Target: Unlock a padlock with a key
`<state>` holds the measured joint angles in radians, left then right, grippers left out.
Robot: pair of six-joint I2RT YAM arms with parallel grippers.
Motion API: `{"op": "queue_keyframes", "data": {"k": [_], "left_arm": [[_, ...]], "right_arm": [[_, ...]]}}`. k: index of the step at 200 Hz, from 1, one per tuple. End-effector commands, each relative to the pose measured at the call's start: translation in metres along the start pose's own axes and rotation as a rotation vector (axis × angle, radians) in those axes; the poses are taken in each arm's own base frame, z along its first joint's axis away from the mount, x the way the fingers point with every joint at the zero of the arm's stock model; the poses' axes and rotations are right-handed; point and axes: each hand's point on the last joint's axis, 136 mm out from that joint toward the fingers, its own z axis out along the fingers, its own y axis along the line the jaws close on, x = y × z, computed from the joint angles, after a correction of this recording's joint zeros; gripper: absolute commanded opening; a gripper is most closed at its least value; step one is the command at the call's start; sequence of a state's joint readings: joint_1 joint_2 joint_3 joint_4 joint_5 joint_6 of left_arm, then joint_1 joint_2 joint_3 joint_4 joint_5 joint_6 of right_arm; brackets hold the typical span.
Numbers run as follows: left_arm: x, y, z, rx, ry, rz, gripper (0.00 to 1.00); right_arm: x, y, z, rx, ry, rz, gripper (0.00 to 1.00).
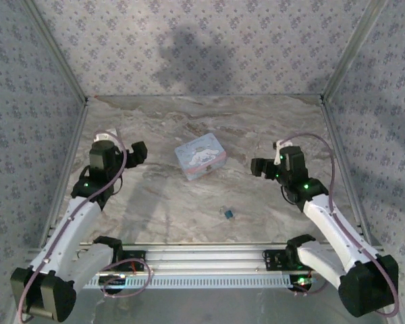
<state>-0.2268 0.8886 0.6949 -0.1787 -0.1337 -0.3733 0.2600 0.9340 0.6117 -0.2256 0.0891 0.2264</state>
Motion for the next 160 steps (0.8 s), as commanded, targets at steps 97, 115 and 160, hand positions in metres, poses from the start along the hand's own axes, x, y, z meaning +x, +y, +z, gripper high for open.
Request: {"op": "queue_keyframes", "data": {"k": [97,115,160], "left_arm": [[0.040,0.053,0.048,-0.201,-0.054,0.129,0.98],[0.038,0.050,0.053,-0.194,-0.052,0.163,0.98],[0.030,0.049,0.064,-0.200,-0.077,0.251,0.98]], "right_arm": [[-0.008,-0.076,0.042,0.192,-0.301,-0.059,1.00],[-0.005,-0.073,0.053,0.172,-0.324,-0.076,1.00],[-0.008,-0.069,0.065,0.158,-0.336,-0.184,1.00]]}}
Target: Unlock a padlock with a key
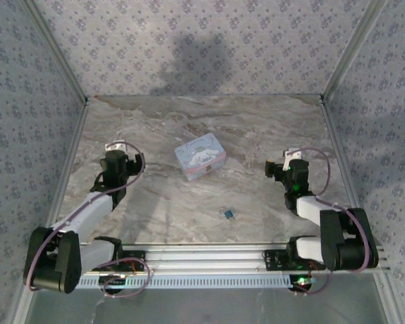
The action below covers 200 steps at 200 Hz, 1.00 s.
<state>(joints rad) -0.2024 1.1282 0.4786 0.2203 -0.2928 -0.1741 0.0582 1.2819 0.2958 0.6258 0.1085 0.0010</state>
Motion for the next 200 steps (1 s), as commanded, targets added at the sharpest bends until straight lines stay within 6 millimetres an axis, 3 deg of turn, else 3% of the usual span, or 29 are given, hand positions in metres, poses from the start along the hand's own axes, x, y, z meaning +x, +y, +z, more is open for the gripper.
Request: {"op": "queue_keyframes", "data": {"k": [1,53,88,154,200], "left_arm": [[-0.025,0.003,0.003,-0.020,-0.088,0.044,0.98],[-0.012,0.011,0.016,-0.029,-0.076,0.068,0.98],[-0.004,0.013,0.023,-0.019,-0.080,0.064,0.98],[-0.002,0.008,0.035,0.040,-0.147,0.140,0.98],[0.010,0.024,0.045,0.072,-0.197,0.060,0.98]], "right_arm": [[-0.032,0.002,0.000,-0.015,-0.148,-0.069,1.00],[-0.011,0.001,0.022,-0.061,-0.133,-0.048,1.00],[-0.011,-0.011,0.040,-0.061,-0.035,0.022,1.00],[-0.011,-0.015,0.040,-0.042,-0.037,0.028,1.00],[-0.010,-0.014,0.040,-0.039,-0.036,0.025,1.00]]}}
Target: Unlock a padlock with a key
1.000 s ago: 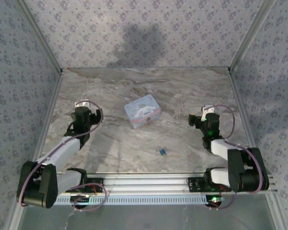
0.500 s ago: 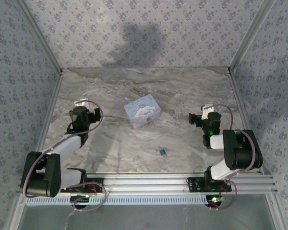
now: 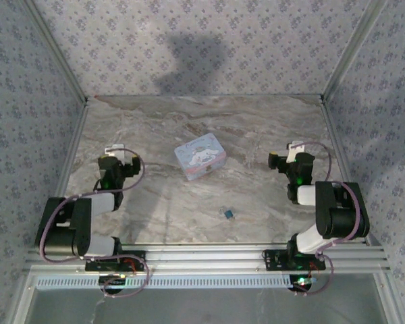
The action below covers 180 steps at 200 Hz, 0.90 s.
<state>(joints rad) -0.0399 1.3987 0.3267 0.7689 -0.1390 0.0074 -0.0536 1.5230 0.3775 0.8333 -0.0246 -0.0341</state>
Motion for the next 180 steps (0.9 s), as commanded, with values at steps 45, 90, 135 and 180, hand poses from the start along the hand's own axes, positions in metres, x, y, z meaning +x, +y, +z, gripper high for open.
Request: {"op": "queue_keyframes", "data": {"k": [45,90,135,180], "left_arm": [[-0.004,0.003,0.027,0.093,0.013,-0.080,0.98],[-0.004,0.003,0.027,0.081,0.015,-0.070,0.98],[-0.005,0.002,0.028,0.078,0.015,-0.064,0.98],[-0.004,0.002,0.027,0.077,0.017,-0.063,0.98]], "right_arm": [[0.001,0.002,0.002,-0.008,0.013,0.013,1.00],[0.001,0.002,0.002,-0.001,0.011,0.008,1.00],[0.000,0.003,0.001,0.006,0.010,-0.002,1.00],[0.000,0.003,0.002,0.004,0.011,-0.001,1.00]]}}
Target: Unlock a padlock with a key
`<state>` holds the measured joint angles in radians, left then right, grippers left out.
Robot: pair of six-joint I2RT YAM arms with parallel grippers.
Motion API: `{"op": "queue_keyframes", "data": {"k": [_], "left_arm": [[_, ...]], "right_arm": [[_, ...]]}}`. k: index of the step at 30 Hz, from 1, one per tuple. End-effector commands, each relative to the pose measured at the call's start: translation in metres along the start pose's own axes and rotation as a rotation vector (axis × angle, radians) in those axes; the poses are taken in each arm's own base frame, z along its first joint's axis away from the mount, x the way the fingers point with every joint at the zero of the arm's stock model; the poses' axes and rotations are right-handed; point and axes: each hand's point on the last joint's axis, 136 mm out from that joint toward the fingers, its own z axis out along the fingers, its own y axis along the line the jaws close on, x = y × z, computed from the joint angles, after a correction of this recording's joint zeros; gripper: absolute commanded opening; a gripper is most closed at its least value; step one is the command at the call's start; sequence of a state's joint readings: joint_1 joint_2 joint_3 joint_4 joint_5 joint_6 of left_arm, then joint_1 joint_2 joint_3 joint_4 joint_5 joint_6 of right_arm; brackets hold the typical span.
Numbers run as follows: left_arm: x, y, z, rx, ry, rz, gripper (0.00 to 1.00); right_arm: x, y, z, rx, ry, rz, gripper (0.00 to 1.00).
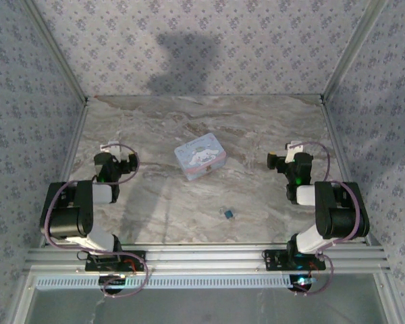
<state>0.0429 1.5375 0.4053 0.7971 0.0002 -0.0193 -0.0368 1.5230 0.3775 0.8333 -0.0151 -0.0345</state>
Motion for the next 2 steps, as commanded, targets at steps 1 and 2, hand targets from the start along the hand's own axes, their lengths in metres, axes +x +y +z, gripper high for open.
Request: {"op": "queue_keyframes", "data": {"k": [1,2], "left_arm": [[-0.0084,-0.0038,0.0008,0.016,-0.018,-0.005,0.98],[-0.0088,-0.0035,0.0010,0.015,-0.019,-0.006,0.98]], "right_arm": [[0.0001,-0.0014,0.0017,0.009,0.011,0.007,1.00],[-0.0001,-0.0014,0.0019,0.010,0.010,0.006,1.00]]}}
